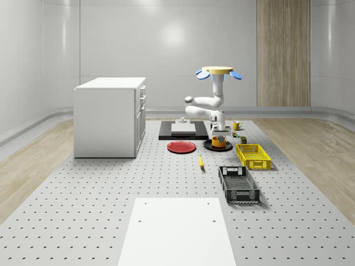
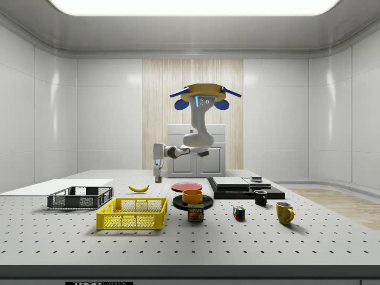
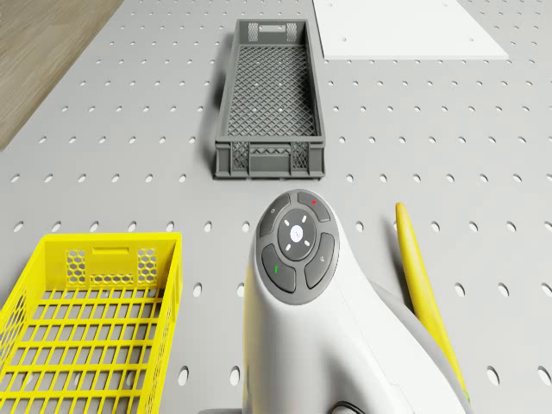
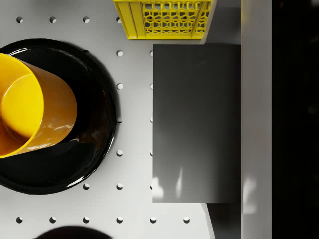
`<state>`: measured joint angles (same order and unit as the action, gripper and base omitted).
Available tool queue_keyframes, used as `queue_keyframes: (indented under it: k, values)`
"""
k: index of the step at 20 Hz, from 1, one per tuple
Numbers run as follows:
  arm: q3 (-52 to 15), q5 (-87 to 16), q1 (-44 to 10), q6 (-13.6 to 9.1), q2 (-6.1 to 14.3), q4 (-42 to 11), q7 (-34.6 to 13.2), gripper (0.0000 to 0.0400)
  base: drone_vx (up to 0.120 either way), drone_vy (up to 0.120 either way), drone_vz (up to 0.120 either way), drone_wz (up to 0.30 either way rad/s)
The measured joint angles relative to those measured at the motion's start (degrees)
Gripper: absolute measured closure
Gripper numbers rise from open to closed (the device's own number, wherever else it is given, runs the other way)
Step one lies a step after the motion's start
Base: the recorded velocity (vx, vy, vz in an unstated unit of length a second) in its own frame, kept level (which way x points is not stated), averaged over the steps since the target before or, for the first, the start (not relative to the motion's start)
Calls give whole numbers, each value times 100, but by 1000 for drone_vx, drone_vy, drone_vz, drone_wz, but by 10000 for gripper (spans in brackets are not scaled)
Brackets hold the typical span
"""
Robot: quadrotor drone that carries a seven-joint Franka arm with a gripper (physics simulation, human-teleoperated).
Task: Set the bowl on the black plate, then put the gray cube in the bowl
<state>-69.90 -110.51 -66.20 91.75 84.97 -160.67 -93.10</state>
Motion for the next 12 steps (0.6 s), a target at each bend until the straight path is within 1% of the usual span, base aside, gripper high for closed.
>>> queue_keyframes:
  k: [12]
  values:
    - [-6,17,-15,35,38,3,-11,149,-120,0,0,0]
